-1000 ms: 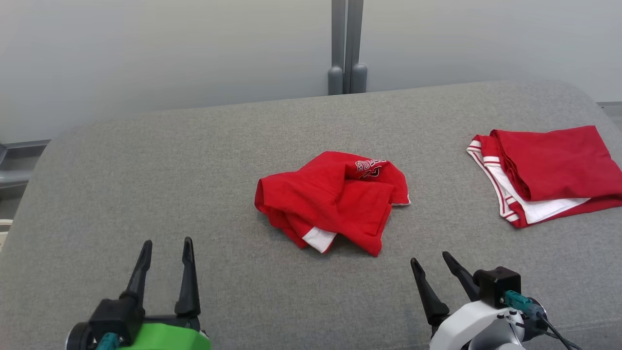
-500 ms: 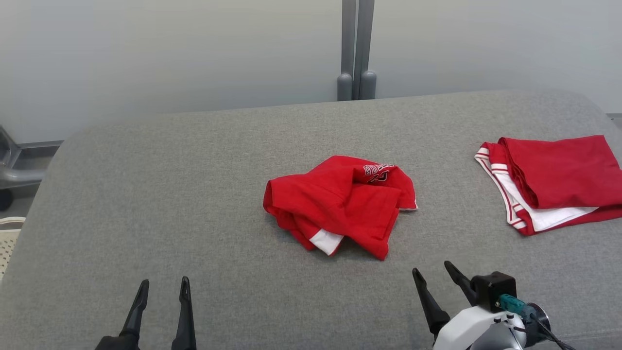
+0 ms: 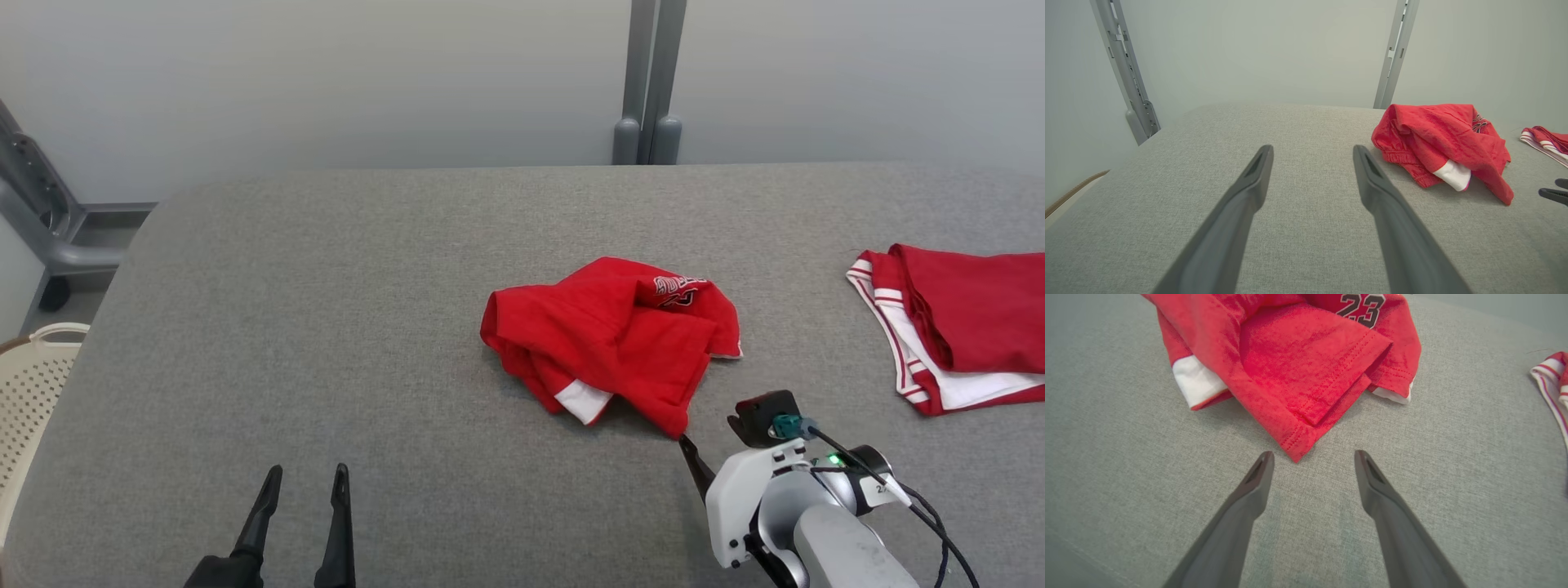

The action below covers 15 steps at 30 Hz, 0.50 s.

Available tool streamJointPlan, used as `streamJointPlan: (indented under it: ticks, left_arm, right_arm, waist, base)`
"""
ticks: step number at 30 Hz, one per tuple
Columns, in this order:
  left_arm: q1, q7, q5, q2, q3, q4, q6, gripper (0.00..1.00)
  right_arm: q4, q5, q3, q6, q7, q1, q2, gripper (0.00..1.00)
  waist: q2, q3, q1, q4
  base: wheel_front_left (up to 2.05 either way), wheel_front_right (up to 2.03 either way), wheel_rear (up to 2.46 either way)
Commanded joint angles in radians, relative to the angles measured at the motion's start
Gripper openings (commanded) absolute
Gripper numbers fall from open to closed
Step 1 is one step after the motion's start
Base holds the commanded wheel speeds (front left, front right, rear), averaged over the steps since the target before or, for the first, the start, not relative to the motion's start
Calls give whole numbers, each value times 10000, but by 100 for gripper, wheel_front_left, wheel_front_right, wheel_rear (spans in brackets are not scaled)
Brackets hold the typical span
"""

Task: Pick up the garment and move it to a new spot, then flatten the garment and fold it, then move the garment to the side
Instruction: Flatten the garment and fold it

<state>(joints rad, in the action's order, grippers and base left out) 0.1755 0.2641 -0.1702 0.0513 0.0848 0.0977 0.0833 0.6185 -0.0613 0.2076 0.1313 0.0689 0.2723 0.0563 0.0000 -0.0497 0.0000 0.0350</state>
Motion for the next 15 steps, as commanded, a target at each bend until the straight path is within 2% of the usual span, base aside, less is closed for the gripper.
streamJointPlan:
  ticks: [1,8,14,15]
  left_arm:
    - [-215,0,72,2,65,27,34,100]
    - [-569,0,-230,5,514,179,-62,100]
    - [-686,0,-343,3,636,281,-111,100]
    - [-704,0,-352,3,643,280,-103,100]
  right_arm:
    - [248,-16,55,-12,-26,222,6,100]
    - [1866,-127,352,-12,-380,1106,28,100]
    - [2707,-137,422,-12,-701,1716,10,100]
    - [2829,-150,400,-12,-723,1793,9,79]
  waist:
    - [0,167,0,252]
    - [0,499,0,794]
    - [0,778,0,1027]
    - [0,806,0,1044]
  base:
    - [0,0,0]
    - [0,0,0]
    - [0,0,0]
    - [0,0,0]
